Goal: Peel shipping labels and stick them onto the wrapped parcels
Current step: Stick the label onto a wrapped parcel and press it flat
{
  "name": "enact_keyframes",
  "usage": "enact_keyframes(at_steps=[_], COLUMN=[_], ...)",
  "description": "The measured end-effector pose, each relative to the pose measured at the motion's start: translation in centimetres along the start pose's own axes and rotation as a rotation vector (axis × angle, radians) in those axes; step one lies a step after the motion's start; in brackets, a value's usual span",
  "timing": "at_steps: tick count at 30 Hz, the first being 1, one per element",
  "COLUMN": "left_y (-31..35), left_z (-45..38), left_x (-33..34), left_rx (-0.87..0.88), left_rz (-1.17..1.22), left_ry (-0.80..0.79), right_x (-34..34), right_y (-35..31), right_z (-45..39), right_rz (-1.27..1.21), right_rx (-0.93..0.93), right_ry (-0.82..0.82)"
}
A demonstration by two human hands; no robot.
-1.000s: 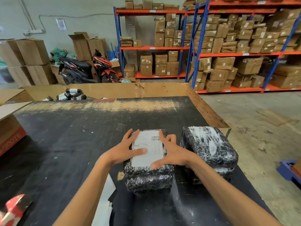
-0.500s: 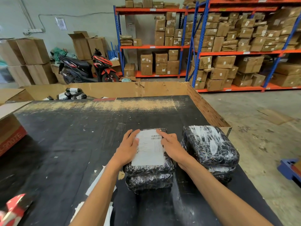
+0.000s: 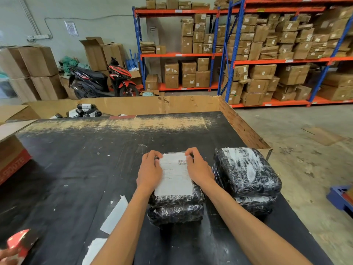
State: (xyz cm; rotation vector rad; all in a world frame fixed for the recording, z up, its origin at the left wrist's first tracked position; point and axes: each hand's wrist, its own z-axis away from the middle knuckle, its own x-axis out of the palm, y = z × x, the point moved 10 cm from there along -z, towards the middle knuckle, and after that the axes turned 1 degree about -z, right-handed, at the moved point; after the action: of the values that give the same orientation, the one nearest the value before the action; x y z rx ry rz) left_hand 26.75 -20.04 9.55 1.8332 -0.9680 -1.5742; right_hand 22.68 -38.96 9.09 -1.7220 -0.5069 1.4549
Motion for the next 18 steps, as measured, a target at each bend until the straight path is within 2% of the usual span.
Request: enact_keyframes(at_steps=[3,6,8,10,13,18], left_y=[-0.2,-1.4,-2.9,-4.0,-3.9,-0.9], left_z=[0.8,2.2,3.7,5.5,7.7,8.5], left_x=[-0.7,-1.1,-1.2,-0.6,0.1,-0.6], left_rx=[-0.016,-0.104,-0.213,-0.287,-0.27,-0.175], left_rz=[0.119,0.284,0.374,0.45,0.452,0.546], left_ry=[0.015,0.008,-0.004,-0.06,-0.123,-0.054], right_x=[-0.5,-0.5,0.0,0.9,1.5,0.5], right_y=[0.1,0.8,2.3,3.9,4.0,2.3], right_z=[0.6,1.7,3.0,4.6,6.3,7.2], right_rz=[-0.085,-0.304,-0.443,-0.471,-0.504,-0.587], right_rx=[0.005,0.025,0.109,0.17,0.11,0.046], right_ry=[0.061,0.041,-0.036,-0.138,-0.253,-0.279])
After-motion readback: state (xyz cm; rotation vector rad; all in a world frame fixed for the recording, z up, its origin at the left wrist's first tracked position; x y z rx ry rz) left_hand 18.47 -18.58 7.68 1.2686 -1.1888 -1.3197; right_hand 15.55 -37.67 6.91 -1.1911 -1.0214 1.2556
